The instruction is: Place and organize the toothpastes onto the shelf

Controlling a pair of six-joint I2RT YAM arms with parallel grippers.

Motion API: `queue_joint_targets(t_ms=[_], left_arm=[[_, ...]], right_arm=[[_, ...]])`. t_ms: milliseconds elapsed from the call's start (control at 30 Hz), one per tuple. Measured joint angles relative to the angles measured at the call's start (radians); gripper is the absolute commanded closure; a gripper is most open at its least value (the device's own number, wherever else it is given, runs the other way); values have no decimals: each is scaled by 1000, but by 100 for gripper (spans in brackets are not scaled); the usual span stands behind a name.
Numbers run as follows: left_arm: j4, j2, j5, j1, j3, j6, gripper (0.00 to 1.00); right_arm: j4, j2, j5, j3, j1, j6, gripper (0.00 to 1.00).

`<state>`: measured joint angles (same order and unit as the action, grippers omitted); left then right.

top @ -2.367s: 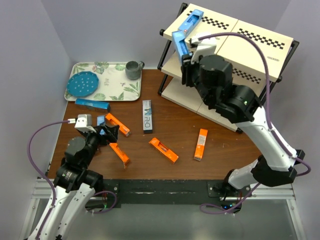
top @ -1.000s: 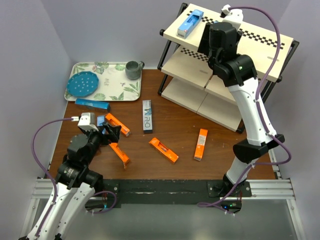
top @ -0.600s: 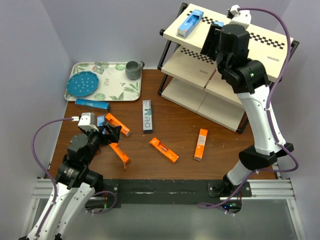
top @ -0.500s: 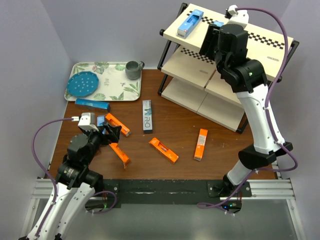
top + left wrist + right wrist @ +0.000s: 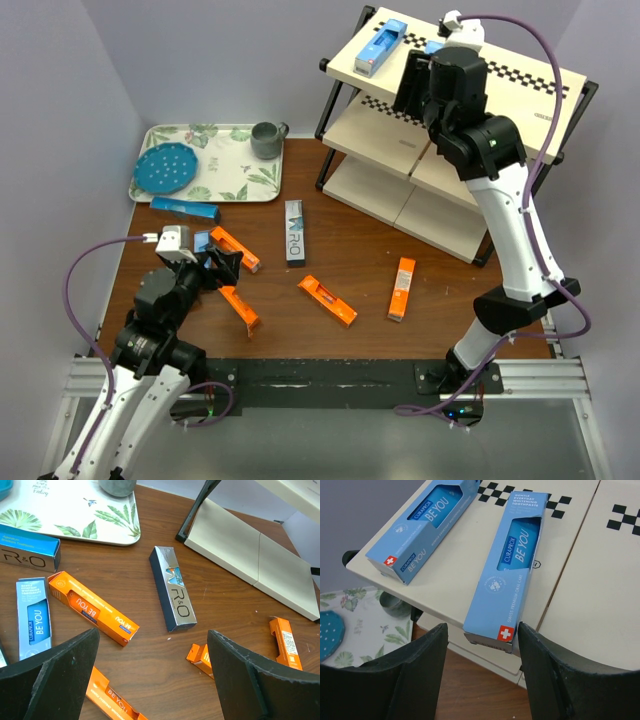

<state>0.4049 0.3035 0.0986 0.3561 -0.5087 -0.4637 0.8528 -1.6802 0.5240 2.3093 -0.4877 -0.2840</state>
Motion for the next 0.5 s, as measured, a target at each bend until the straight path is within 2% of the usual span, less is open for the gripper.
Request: queue_joint_targets(t_ms=[200, 500], left_arm=[[0, -3, -2, 0, 0, 0, 6], [0, -3, -8, 0, 0, 0, 6]], right_arm=[[-31, 0, -4, -6, 3, 61, 51], [-66, -2, -18, -23, 5, 95, 53]])
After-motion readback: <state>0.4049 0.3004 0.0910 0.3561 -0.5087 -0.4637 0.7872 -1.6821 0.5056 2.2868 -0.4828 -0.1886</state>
